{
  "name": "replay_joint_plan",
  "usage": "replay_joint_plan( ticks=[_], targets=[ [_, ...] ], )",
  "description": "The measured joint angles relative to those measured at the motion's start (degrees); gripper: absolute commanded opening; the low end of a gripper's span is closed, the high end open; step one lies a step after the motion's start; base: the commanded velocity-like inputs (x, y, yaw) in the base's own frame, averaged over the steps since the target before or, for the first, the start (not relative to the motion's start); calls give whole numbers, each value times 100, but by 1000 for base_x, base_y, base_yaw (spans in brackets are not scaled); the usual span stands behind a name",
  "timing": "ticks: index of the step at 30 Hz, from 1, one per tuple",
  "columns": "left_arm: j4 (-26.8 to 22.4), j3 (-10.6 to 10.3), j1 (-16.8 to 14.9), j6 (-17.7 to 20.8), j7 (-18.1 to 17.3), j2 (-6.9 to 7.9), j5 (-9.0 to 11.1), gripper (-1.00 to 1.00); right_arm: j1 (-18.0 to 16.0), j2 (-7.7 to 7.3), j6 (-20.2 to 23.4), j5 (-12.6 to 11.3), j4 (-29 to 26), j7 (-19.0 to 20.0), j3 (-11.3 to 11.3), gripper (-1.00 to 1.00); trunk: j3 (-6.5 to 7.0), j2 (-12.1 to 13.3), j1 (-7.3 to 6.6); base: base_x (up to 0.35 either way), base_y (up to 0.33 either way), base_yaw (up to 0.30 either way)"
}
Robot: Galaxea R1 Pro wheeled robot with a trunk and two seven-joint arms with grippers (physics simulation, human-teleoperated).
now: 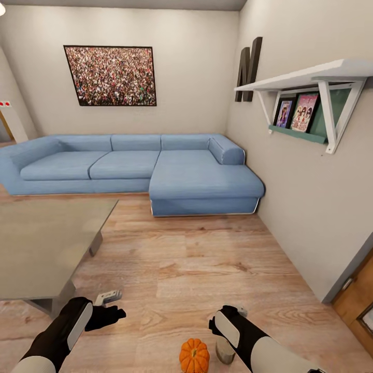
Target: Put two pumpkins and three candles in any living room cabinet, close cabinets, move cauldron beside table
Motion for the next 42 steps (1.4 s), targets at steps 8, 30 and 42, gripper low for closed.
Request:
replay_joint_plan(
  ticks=[8,30,42],
  targets=[
    [0,0,0,7,0,-13,3,100,-3,-32,-104,-1,60,1,-11,100,-144,-321,176,0,0,0],
    [-159,8,0,222,-17,-5,16,100,-10,-117,-93,-25,377,-3,-39,100,-538,-1203,659,0,0,0],
    [-415,429,0,693,-366,23,73,100,-9,-132,-106,-26,378,-2,-39,100,-775,-1492,827,0,0,0]
  ],
)
